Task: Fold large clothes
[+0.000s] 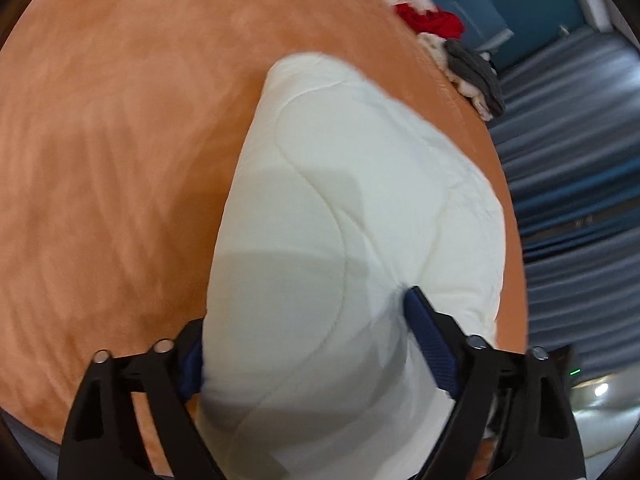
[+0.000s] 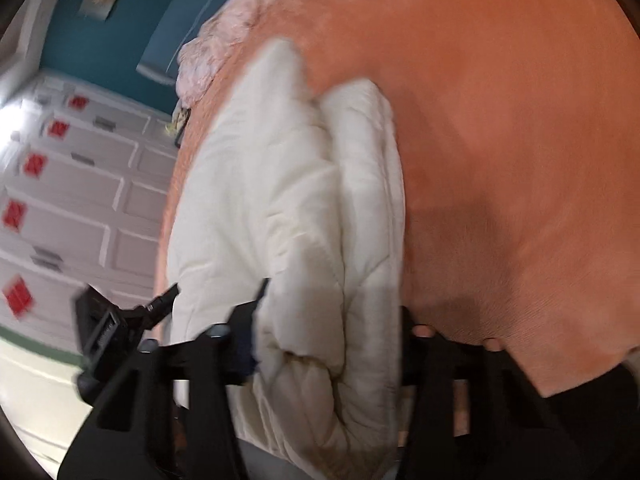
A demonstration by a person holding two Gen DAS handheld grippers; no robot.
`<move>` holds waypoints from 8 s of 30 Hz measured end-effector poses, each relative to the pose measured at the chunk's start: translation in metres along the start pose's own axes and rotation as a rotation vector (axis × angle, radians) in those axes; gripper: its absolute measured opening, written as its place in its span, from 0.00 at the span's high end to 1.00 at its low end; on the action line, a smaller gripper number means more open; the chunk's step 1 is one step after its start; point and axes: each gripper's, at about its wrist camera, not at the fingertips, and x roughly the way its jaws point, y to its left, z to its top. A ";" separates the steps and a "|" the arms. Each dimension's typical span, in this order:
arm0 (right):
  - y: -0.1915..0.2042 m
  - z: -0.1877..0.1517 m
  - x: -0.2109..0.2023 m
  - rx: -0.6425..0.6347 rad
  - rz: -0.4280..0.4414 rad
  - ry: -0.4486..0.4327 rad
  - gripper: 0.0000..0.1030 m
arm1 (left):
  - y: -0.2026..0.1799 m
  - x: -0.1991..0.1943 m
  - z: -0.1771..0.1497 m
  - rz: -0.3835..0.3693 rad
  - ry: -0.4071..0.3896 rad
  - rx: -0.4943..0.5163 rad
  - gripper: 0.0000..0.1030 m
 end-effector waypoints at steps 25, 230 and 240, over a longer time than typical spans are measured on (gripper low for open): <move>0.199 0.016 -0.074 -0.480 -0.067 -0.332 0.74 | -0.070 -0.181 0.062 0.054 -0.506 0.391 0.42; 0.206 -0.179 -0.014 -0.597 -0.415 -0.244 0.24 | 0.013 -0.131 -0.103 0.571 -0.301 0.290 0.29; 0.207 -0.189 -0.022 -0.605 -0.419 -0.278 0.24 | 0.011 -0.139 -0.111 0.580 -0.337 0.294 0.29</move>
